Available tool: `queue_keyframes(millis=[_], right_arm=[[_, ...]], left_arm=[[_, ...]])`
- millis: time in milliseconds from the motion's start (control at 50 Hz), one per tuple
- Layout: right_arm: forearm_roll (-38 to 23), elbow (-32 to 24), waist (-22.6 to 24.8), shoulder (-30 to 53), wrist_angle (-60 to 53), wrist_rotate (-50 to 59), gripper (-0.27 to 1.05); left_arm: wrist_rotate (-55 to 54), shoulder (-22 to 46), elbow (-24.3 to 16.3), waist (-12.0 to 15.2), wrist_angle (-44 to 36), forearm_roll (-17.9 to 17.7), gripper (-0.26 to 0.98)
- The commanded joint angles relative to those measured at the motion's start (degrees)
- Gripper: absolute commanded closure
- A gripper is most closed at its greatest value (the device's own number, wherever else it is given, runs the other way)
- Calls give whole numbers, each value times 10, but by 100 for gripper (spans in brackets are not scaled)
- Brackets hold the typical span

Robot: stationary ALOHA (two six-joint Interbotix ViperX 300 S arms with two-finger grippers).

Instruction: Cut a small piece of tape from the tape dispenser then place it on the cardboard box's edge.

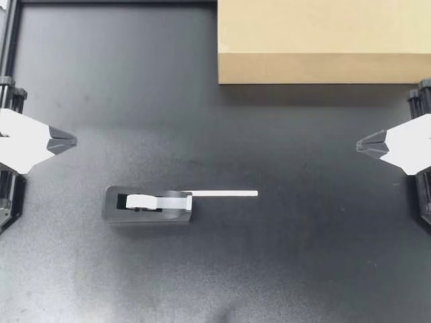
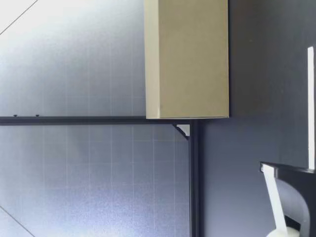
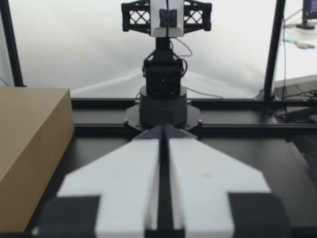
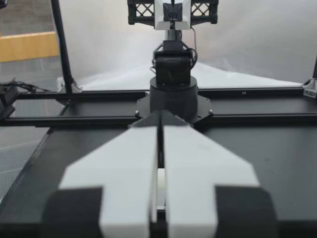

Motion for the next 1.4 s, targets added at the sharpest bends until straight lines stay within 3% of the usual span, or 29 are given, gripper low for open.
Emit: queue_keyframes(millis=[0, 240, 400, 760, 940, 1160, 1380], right_arm=[[-1, -11, -3, 2, -7, -1, 90], [0, -13, -3, 10, -79, 0, 91], [13, -58, -20, 80, -79, 7, 91], [25, -258, -35, 387, 28, 57, 91], [22, -349, -35, 501, 110, 94, 91], [19, -455, -35, 574, 299, 90, 91], [21, -528, -28, 639, 409, 76, 91]], left_arm=[[-1, 5, -4, -2, -5, -2, 81], [1, 5, -3, -1, -11, -2, 83], [1, 6, 6, -2, -17, -2, 83], [7, 16, 28, -2, -55, -2, 83], [7, 25, 29, -1, -63, -2, 83], [5, 26, 35, -1, -63, -2, 83], [7, 27, 39, -1, -64, -2, 83]])
